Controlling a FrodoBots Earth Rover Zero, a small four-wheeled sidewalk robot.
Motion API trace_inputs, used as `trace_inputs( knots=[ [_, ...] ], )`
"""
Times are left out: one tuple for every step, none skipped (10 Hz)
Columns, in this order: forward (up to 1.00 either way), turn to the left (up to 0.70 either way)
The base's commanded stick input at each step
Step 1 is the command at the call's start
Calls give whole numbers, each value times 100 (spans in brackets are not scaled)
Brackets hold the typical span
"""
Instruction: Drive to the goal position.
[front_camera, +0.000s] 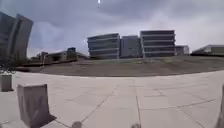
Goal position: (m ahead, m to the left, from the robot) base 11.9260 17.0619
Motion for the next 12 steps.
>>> trace_inputs(
  knots=[
    [70, 0],
    [70, 0],
    [70, 0],
    [70, 0],
    [70, 0],
    [70, 0],
    [70, 0],
    [70, 0],
    [70, 0],
    [70, 0],
    [70, 0],
    [70, 0]
  ],
)
